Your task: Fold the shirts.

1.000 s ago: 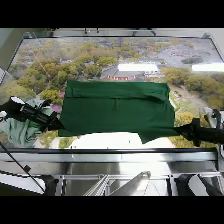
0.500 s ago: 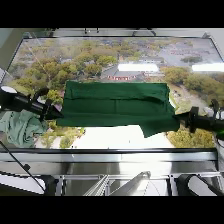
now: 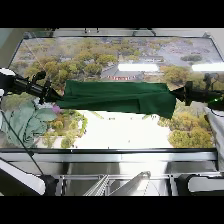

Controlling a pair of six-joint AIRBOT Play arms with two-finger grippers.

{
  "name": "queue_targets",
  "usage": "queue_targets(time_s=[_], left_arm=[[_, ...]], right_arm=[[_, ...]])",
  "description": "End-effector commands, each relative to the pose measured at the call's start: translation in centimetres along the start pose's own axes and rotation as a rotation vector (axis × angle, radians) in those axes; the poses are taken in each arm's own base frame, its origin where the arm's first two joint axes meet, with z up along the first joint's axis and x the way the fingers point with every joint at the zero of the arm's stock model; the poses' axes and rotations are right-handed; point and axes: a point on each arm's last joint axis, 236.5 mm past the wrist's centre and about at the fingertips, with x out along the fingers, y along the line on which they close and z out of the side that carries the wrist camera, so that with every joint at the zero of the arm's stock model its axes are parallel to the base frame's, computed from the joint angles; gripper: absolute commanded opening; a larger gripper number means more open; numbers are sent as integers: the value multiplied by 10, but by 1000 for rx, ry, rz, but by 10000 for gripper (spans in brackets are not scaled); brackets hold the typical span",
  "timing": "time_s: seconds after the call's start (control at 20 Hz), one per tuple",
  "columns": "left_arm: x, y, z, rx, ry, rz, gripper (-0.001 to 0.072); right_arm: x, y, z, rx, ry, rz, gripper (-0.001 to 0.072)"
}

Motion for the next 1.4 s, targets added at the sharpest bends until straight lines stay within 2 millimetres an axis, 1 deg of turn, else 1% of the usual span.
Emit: queue_targets(time_s=[0.0, 0.15, 0.25, 0.3, 0.45, 0.5, 0.55, 0.6, 0.65, 0.7, 0.75, 0.8, 0.85, 0.9, 1.0, 1.05, 1.1, 1.15, 1.2, 1.25, 1.35], left_arm=[[6, 13, 35, -38, -18, 9, 20], [17, 15, 67, 13, -51, 31, 20], [22, 16, 84, 38, -70, 41, 21], [24, 17, 90, 47, -78, 44, 20], [32, 31, 106, 12, -135, 47, 20], [35, 35, 106, 0, -137, 45, 21], [36, 35, 104, -2, -130, 44, 26], [34, 33, 104, 7, -126, 43, 222], [29, 24, 103, 26, -126, 29, 378], [21, 11, 104, 48, -135, -9, 470], [13, -8, 105, 73, -150, -77, 571], [4, -24, 106, 84, -170, -143, 600], [-6, -36, 106, 81, -192, -210, 597], [-16, -42, 107, 64, -219, -263, 597], [-36, -39, 109, 29, -273, -318, 596], [-45, -35, 108, 23, -288, -324, 562], [-54, -33, 105, 25, -292, -326, 379], [-59, -35, 100, 45, -289, -325, 90], [-64, -40, 97, 76, -296, -318, -1], [-69, -46, 97, 95, -315, -311, -1], [-76, -60, 103, 159, -374, -285, -2]], right_arm=[[31, -21, 20, -23, 21, -16, 23], [50, -44, 30, -16, 9, -53, 23], [55, -57, 37, -34, -13, -78, 23], [55, -60, 40, -36, -25, -88, 23], [55, -62, 43, -95, -36, -98, 24], [55, -62, 43, -114, -35, -98, 38], [55, -61, 43, -127, -35, -97, 152], [53, -58, 43, -152, -29, -90, 286], [49, -49, 43, -195, -18, -69, 326], [42, -36, 45, -247, -7, -38, 326], [33, -26, 50, -279, -5, -18, 327], [23, -22, 56, -309, -5, -29, 392], [15, -27, 61, -321, 1, -69, 587], [11, -39, 60, -303, 26, -130, 675], [7, -71, 46, -249, 99, -253, 675], [10, -81, 37, -231, 141, -282, 675], [14, -87, 28, -218, 178, -288, 675], [21, -89, 19, -204, 213, -276, 674], [30, -90, 11, -197, 239, -266, 674], [39, -85, 5, -184, 255, -244, 632], [57, -68, -3, -181, 265, -195, 633]])
